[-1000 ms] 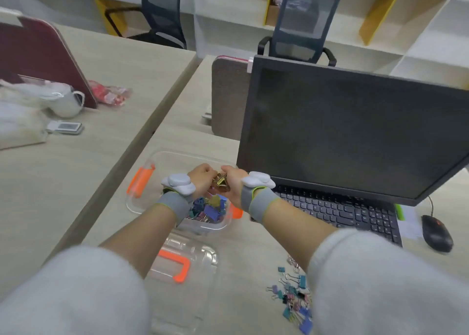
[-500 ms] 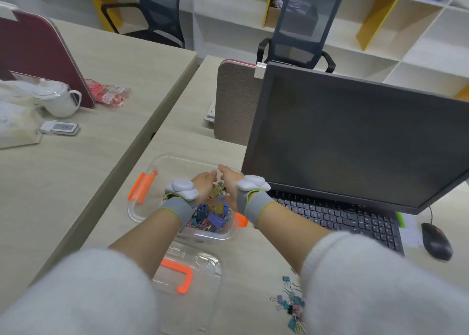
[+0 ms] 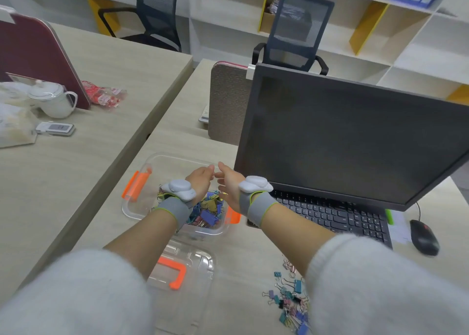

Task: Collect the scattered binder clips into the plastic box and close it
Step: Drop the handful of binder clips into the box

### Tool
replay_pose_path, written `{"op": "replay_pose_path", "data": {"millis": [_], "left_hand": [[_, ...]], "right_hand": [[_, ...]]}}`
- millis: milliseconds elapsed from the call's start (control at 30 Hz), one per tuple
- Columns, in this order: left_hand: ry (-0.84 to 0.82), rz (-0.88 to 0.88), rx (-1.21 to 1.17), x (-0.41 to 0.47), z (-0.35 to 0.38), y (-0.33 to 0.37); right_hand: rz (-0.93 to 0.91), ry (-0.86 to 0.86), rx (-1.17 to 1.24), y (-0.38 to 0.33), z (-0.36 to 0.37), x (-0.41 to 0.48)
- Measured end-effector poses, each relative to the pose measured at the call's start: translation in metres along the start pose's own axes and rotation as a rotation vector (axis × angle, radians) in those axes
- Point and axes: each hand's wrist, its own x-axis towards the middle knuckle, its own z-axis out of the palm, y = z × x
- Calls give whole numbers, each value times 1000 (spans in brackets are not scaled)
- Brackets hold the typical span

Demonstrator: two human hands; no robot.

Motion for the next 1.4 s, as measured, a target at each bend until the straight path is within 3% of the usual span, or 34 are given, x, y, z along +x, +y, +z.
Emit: {"op": "replay_pose_path", "data": {"millis": [267,533,1233,1400], "left_hand": [[148,149,-32,-17,26,33],[132,324,61,-40,70,64],[-161,249,313,-85,218,42],[-235,203,420,-99,243,26]], "right_hand": [[-81,-93,91,-1,-35,-42],[-132,-35,149,9,-93,-58],[0,173,156,94,-251,-94],[20,235,-21,127,-270,-89]]}}
